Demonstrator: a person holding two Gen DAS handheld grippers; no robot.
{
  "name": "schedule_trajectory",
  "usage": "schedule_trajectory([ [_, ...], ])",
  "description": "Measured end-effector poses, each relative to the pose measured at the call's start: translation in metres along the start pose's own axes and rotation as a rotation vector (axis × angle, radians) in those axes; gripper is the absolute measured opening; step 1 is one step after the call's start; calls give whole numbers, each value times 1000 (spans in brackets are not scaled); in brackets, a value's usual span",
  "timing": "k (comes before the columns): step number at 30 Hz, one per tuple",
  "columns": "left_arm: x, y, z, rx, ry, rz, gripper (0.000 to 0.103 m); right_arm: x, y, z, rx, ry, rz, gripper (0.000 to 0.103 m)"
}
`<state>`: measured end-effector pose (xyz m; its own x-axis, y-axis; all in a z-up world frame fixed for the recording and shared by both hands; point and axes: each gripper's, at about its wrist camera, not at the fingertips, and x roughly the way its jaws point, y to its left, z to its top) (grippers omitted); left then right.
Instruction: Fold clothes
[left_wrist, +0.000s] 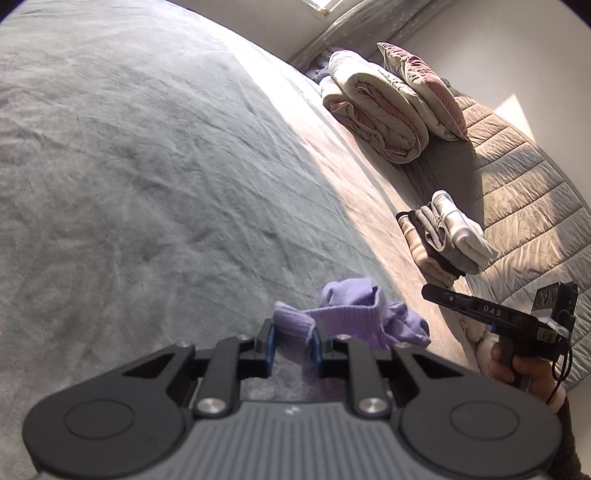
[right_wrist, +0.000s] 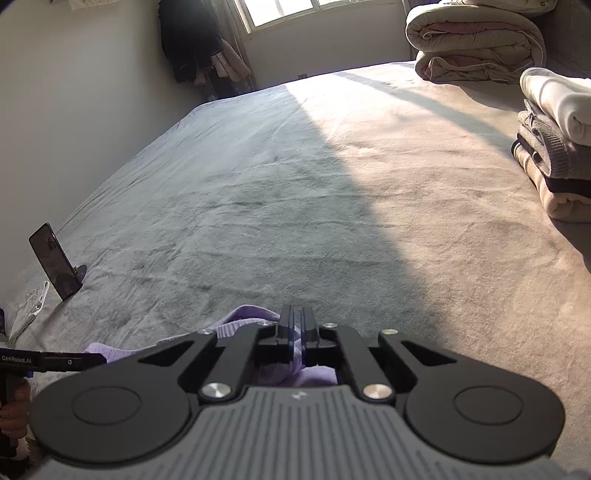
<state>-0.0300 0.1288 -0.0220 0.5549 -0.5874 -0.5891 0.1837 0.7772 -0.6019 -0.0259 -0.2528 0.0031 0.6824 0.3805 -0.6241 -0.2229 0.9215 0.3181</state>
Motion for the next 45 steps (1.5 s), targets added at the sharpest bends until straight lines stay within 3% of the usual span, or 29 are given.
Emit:
schedule_trajectory([
  [1, -2, 2, 3, -3, -4, 21, 19, -1, 1, 0, -3, -2, 2, 5],
  [4, -3, 8, 8, 7, 13, 119, 19, 7, 1, -3, 13, 18, 0, 27],
  [5, -3, 11, 8, 5, 19, 142, 19, 9, 3, -4, 7, 21, 1, 47],
  [6, -3, 13, 7, 1, 25, 159, 19, 11, 4, -5, 0, 22, 4, 55],
  [11, -1, 24, 6, -8, 33, 203, 19, 23, 21, -9, -42, 58, 71, 55],
  [16, 1, 27, 8, -13, 40, 217, 19, 45, 42, -18, -76, 150, 132, 55],
  [17, 1, 27, 9, -13, 41, 220, 19, 50, 46, -19, -87, 171, 127, 51],
  [18, 2, 26, 10, -11, 40, 223, 19, 54, 49, -21, -97, 190, 121, 33],
  [20, 2, 27, 13, -5, 33, 232, 18, 54, 48, -18, -80, 171, 119, 10],
  [23, -1, 27, 18, 4, -4, 238, 9, 45, 45, -8, -45, 94, 121, 6],
  [27, -9, 24, 25, 18, -76, 223, 7, 20, 40, 14, -7, -65, 143, 6],
  [28, -11, 22, 27, 26, -95, 222, 1, 15, 39, 19, 4, -96, 154, 6],
  [32, -14, 14, 32, 67, -152, 255, 0, 1, 33, 31, 43, -168, 172, 6],
  [37, -10, 8, 36, 38, -127, 165, 2, -5, 27, 37, 94, -189, 205, 6],
  [39, -7, 6, 35, 9, -88, 76, 13, -6, 28, 36, 104, -178, 237, 6],
  [41, -6, 5, 34, -23, -56, -5, 41, -7, 33, 34, 101, -155, 273, 6],
  [45, 0, 7, 28, -113, 22, -180, 50, -6, 56, 25, 33, -78, 358, 6],
])
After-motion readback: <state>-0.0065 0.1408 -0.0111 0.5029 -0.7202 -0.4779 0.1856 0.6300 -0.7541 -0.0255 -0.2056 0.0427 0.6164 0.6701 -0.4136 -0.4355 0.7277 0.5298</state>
